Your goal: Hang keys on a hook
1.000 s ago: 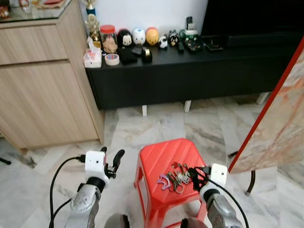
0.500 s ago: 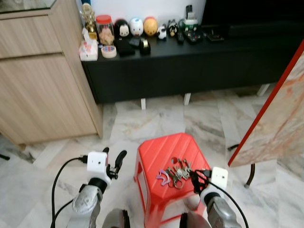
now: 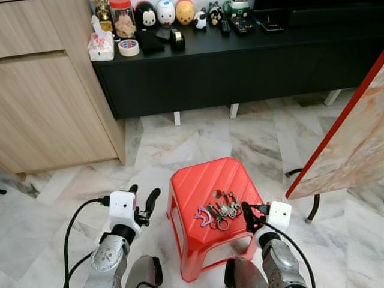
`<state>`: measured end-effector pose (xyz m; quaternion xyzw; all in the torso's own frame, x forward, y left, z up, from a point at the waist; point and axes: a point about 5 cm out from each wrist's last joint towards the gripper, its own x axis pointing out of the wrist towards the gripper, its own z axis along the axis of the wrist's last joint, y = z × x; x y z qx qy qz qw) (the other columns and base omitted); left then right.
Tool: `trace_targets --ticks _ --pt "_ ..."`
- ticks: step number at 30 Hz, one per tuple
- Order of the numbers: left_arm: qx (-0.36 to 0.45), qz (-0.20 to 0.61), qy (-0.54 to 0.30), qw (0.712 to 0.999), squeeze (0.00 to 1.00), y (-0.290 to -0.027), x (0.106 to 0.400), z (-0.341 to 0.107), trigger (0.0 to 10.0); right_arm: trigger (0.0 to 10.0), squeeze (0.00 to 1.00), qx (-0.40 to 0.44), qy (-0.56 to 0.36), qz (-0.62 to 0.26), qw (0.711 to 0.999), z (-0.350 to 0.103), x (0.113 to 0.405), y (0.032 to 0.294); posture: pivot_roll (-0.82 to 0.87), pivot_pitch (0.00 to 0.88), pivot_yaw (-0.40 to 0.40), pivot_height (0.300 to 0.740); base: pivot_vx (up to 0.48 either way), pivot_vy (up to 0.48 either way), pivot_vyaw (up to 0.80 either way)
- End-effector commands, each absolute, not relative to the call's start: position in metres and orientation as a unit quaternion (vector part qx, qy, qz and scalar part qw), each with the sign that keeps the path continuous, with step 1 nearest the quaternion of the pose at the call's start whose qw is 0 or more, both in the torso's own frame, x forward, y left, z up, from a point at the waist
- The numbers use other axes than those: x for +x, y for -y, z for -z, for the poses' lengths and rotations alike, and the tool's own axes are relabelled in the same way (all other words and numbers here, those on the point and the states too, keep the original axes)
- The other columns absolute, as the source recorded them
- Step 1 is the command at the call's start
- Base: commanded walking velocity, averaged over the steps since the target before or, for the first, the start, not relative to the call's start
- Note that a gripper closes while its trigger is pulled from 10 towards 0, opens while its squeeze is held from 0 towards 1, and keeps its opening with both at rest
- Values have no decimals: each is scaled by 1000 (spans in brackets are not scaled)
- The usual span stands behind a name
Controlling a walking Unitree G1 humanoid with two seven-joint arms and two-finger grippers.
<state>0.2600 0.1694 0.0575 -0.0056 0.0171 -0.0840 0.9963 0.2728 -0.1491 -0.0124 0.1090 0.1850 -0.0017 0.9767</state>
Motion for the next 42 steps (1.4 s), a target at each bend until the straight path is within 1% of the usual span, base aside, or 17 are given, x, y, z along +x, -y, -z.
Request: trace_targets --ticks 1,8,19,27,35,38,39,42 --pt "-4 88 -22 996 0 -167 256 -56 10000 10000 0 101 -186 -3 977 15 269 148 39 174 -38 613 0 0 0" --pt "-6 87 -27 996 0 -166 251 -54 10000 10000 0 103 -199 -21 974 18 267 144 44 179 -39 613 0 0 0" --pt "-4 79 -27 997 0 -169 247 -57 10000 10000 0 113 -206 -12 972 16 272 141 50 207 -39 613 0 0 0" --pt "-5 69 -12 998 0 -172 246 -70 10000 10000 0 113 -213 -6 970 11 281 144 72 248 -37 613 0 0 0" --pt "-2 67 -5 998 0 -173 246 -78 10000 10000 0 101 -210 -26 972 2 293 141 83 266 -38 613 0 0 0" --pt "0 66 -6 998 0 -174 244 -79 10000 10000 0 116 -213 -10 970 2 294 145 87 273 -37 613 0 0 0" --pt "0 66 -7 998 0 -174 243 -80 10000 10000 0 129 -216 -9 968 3 293 144 90 276 -36 613 0 0 0" --pt "2 67 -9 998 0 -174 241 -81 10000 10000 0 131 -221 -16 966 5 291 141 89 279 -37 613 0 0 0"
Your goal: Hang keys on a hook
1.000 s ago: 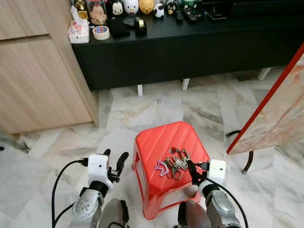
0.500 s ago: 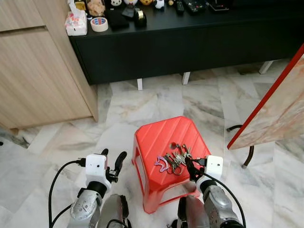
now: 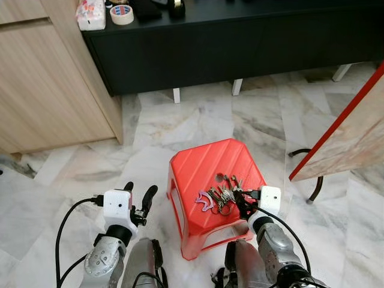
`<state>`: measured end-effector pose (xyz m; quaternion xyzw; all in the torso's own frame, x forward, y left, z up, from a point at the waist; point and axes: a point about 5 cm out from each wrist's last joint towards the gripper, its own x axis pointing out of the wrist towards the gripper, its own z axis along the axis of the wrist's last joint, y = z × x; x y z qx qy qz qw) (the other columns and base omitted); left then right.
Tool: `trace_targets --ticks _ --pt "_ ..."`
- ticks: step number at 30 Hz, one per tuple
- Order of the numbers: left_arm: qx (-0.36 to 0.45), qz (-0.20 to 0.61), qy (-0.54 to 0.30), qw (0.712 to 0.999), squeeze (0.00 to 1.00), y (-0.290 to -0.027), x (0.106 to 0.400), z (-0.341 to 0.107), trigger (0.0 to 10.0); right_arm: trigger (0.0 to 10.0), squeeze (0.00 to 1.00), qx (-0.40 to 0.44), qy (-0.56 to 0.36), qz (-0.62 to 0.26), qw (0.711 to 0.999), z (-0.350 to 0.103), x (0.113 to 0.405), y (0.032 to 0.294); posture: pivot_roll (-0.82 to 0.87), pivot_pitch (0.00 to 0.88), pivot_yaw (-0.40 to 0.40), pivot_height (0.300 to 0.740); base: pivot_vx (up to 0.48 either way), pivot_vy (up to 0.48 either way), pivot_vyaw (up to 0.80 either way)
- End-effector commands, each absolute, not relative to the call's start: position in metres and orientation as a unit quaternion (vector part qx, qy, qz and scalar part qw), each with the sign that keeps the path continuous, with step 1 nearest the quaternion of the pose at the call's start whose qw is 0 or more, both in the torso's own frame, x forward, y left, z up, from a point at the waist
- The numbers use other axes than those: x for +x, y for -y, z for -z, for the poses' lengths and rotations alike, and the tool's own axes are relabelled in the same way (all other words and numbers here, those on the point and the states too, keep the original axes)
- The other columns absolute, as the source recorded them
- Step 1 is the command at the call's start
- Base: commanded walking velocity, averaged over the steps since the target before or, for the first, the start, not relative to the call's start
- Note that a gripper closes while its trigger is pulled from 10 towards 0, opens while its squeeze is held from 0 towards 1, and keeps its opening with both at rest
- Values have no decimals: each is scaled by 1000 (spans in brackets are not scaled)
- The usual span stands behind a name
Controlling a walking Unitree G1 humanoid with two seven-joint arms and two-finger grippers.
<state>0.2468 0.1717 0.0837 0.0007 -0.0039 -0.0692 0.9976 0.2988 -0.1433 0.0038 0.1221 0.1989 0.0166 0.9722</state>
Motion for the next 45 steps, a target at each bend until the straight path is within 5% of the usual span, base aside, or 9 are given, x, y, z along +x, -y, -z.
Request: trace_targets --ticks 1,7,8,9,10,11,45 --pt "3 67 -9 998 0 -174 241 -81 10000 10000 0 130 -222 -16 966 6 290 140 89 280 -36 613 0 0 0" --pt "5 66 -14 998 0 -175 239 -79 10000 10000 0 140 -226 -11 964 9 288 139 88 285 -35 613 0 0 0" --pt "6 67 -15 998 0 -175 239 -79 10000 3686 0 141 -226 -11 964 9 287 139 88 284 -35 613 0 0 0" --pt "8 69 -17 997 0 -174 238 -79 10000 78 0 142 -226 -11 964 9 287 140 88 284 -35 613 0 0 0" --pt "10 72 -19 997 0 -173 238 -78 10000 4510 0 141 -228 -7 963 10 286 141 87 285 -34 613 0 0 0" --pt "10 73 -20 997 0 -173 237 -78 10000 10000 0 141 -228 -6 963 11 286 141 87 285 -34 613 0 0 0" --pt "34 92 -31 995 0 -166 228 -76 10000 10000 0 138 -211 -20 968 1 295 147 92 299 -33 613 0 0 0"
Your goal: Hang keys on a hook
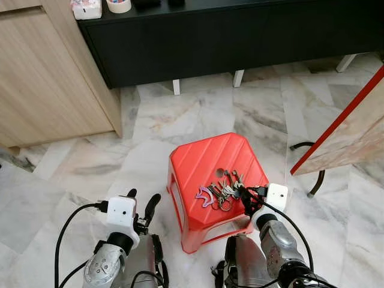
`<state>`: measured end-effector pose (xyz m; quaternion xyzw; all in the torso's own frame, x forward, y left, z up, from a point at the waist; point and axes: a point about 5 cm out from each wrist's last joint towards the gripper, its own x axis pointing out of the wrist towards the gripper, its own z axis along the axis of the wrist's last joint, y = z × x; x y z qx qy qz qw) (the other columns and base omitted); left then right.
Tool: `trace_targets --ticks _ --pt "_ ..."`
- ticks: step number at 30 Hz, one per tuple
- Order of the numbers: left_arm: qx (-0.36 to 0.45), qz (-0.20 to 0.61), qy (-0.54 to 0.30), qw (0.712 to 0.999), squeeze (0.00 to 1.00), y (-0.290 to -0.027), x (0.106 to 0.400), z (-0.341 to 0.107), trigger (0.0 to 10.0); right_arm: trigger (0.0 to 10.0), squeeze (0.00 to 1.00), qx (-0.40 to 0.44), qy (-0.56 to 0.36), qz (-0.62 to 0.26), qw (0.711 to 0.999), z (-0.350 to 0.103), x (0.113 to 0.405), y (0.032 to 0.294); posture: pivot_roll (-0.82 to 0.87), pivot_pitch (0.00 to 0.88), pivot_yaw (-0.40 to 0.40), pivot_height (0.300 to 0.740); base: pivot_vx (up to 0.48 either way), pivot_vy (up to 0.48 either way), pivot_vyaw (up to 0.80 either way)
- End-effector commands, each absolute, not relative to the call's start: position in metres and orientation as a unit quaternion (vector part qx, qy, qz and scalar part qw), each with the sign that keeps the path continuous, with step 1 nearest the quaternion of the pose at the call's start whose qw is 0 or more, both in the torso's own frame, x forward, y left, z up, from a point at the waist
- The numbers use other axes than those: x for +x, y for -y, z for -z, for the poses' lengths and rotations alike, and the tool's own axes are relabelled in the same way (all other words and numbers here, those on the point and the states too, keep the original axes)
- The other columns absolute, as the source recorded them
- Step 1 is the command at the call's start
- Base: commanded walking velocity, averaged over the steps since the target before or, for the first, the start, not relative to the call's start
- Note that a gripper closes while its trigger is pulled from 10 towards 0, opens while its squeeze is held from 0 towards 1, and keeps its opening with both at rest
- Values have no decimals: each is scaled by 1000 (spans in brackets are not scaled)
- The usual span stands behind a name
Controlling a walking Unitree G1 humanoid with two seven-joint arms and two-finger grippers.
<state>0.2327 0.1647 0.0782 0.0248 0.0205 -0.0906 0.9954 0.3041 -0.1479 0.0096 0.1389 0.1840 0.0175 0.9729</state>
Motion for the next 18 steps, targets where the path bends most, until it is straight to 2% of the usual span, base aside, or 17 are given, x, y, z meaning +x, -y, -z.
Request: trace_targets --ticks 1,4,5,6,10,11,12,13,18 --pt "34 92 -31 995 0 -166 228 -76 10000 10000 0 138 -211 -20 968 1 295 147 92 299 -33 613 0 0 0" --pt "35 93 -32 995 0 -166 228 -76 10000 9804 0 137 -211 -22 968 1 296 146 92 301 -33 613 0 0 0" --pt "35 93 -32 995 0 -166 228 -76 10000 2941 0 140 -210 -24 967 0 296 146 92 301 -34 613 0 0 0" --pt "36 93 -32 995 0 -166 228 -77 10000 0 0 143 -208 -27 967 0 296 146 93 302 -34 613 0 0 0" --pt "37 91 -32 995 0 -166 228 -76 10000 0 0 141 -206 -33 968 -2 298 145 93 302 -35 613 0 0 0" --pt "37 91 -34 995 0 -166 227 -75 10000 431 0 141 -206 -33 968 -2 298 145 93 302 -35 613 0 0 0" --pt "36 91 -34 995 0 -166 227 -75 10000 431 0 140 -206 -33 968 -2 299 145 93 302 -35 613 0 0 0" --pt "36 90 -34 995 0 -166 227 -75 10000 0 0 141 -205 -33 968 -2 299 145 93 302 -35 613 0 0 0" --pt "37 89 -35 995 0 -166 227 -76 10000 0 0 142 -204 -33 968 -3 299 145 91 303 -34 613 0 0 0"
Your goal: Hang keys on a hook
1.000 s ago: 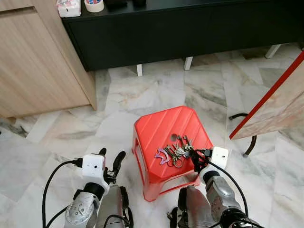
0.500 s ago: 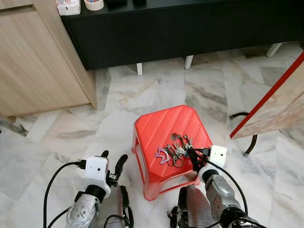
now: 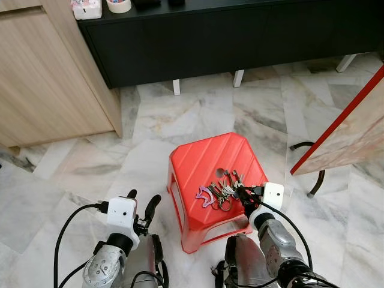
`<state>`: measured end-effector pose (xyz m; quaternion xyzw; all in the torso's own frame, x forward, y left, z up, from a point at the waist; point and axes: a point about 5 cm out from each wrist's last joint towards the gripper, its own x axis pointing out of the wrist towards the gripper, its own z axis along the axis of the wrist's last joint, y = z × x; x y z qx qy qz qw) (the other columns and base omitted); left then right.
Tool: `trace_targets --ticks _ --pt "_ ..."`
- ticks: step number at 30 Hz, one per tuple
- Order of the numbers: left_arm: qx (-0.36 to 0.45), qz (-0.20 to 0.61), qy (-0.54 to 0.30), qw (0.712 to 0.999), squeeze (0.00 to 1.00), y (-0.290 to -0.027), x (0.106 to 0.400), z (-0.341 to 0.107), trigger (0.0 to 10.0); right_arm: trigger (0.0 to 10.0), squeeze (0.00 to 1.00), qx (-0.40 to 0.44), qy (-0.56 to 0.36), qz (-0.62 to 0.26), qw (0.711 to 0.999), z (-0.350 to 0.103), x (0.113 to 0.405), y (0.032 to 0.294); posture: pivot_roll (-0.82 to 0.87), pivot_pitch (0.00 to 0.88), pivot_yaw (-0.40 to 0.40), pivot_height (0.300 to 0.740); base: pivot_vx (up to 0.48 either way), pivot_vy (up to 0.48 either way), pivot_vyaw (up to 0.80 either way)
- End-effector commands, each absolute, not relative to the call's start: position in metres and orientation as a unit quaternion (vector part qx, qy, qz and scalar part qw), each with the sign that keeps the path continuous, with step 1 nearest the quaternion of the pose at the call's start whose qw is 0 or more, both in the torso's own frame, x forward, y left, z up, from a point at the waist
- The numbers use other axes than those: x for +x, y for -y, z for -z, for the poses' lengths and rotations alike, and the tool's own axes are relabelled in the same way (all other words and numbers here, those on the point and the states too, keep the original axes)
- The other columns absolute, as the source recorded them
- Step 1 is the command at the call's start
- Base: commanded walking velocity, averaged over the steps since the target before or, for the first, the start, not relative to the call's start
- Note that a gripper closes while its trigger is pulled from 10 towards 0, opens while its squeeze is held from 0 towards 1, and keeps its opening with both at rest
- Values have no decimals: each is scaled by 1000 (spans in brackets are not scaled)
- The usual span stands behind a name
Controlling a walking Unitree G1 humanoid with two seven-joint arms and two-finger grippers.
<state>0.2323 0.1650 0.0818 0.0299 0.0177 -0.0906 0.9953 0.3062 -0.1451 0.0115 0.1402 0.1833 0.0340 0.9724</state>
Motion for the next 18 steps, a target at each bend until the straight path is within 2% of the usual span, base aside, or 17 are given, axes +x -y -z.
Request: trace_targets --ticks 1,18 --pt "37 89 -35 995 0 -166 227 -76 10000 0 0 142 -204 -33 968 -3 299 145 91 303 -34 613 0 0 0" --pt "56 92 -43 993 0 -169 229 -71 10000 0 0 138 -211 -32 967 -1 298 145 95 294 -37 613 0 0 0"
